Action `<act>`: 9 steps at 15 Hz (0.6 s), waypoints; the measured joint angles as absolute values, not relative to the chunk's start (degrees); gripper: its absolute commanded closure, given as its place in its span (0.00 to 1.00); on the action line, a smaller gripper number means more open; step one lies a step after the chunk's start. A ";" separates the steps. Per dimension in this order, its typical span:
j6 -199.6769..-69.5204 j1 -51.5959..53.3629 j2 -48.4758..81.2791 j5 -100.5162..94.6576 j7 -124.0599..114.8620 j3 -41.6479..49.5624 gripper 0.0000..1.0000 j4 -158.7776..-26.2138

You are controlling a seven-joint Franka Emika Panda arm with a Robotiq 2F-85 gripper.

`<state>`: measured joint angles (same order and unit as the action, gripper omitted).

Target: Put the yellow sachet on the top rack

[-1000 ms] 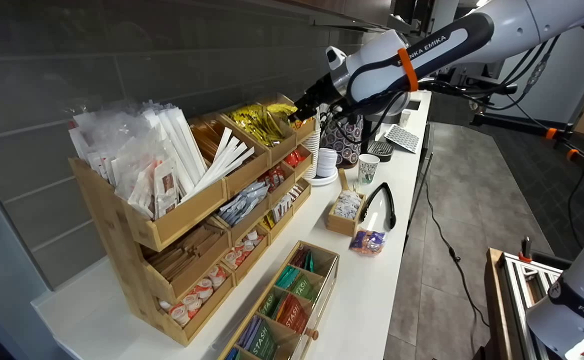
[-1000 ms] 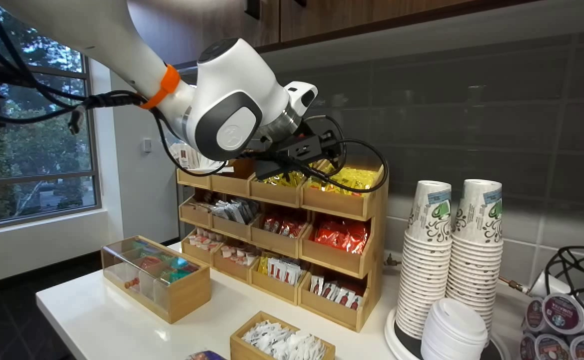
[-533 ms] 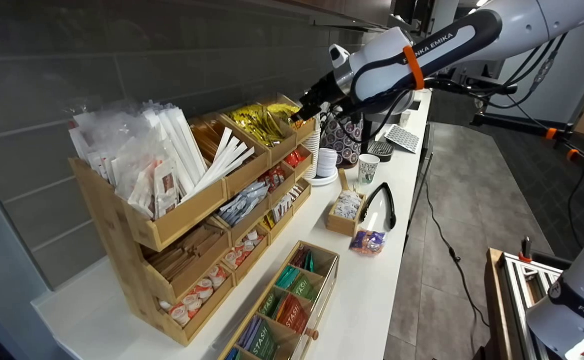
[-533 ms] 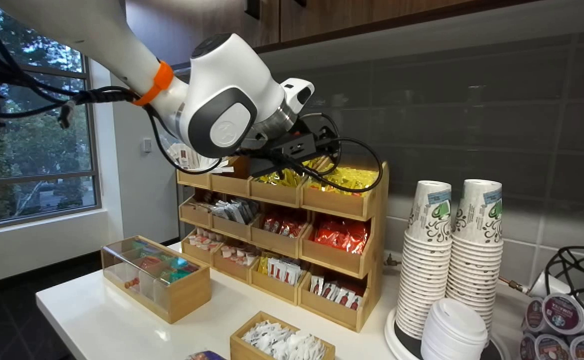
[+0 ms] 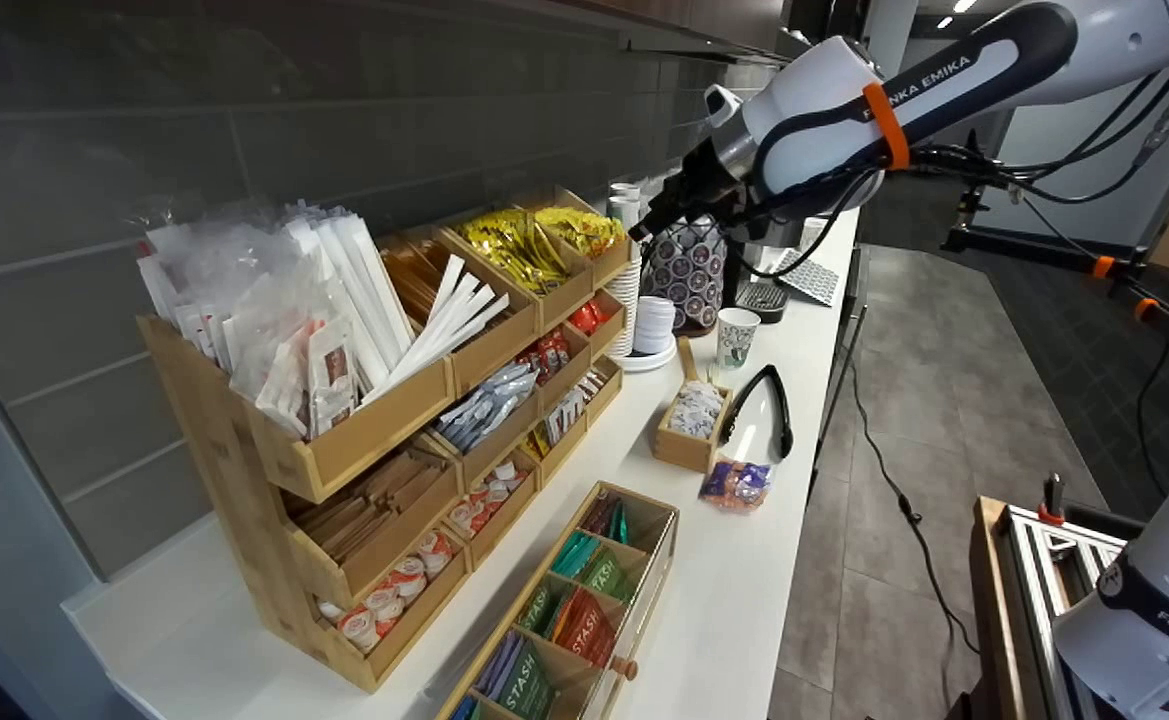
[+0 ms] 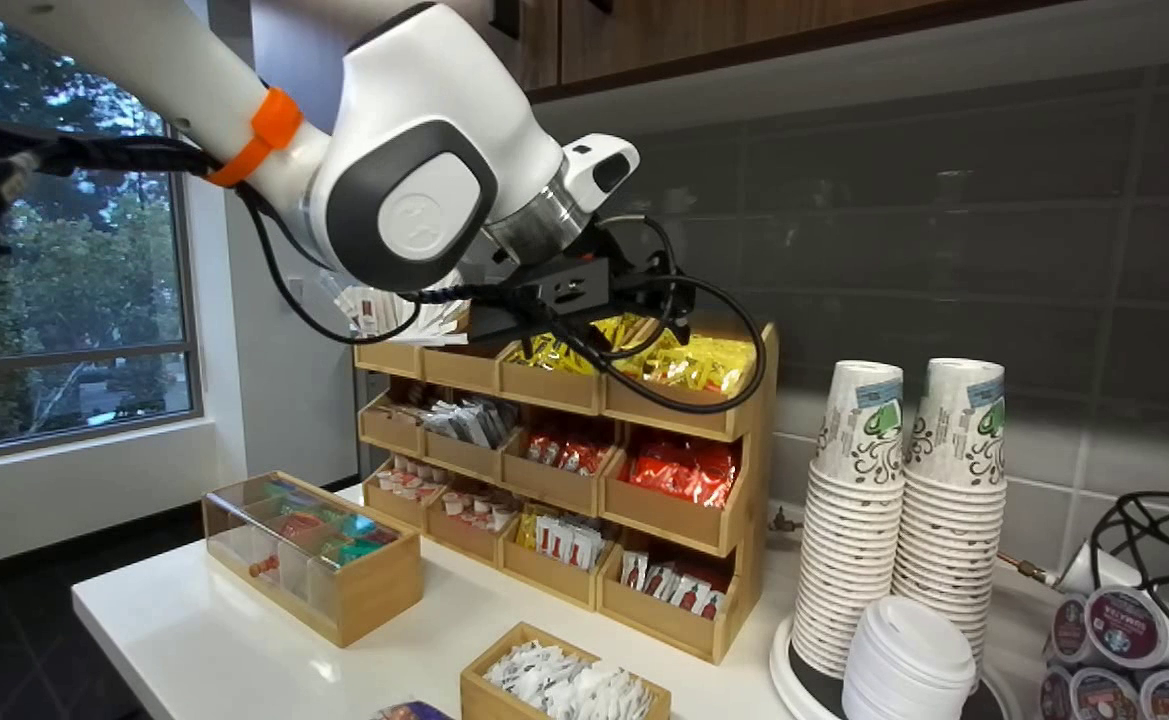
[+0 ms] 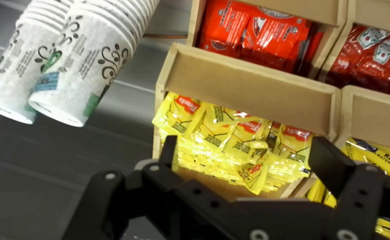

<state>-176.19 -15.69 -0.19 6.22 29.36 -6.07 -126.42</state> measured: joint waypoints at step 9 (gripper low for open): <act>-161.39 -10.14 -10.89 0.44 15.51 -1.69 0.00 -132.98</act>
<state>-161.39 -10.14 -10.89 0.44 15.51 -1.69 -132.98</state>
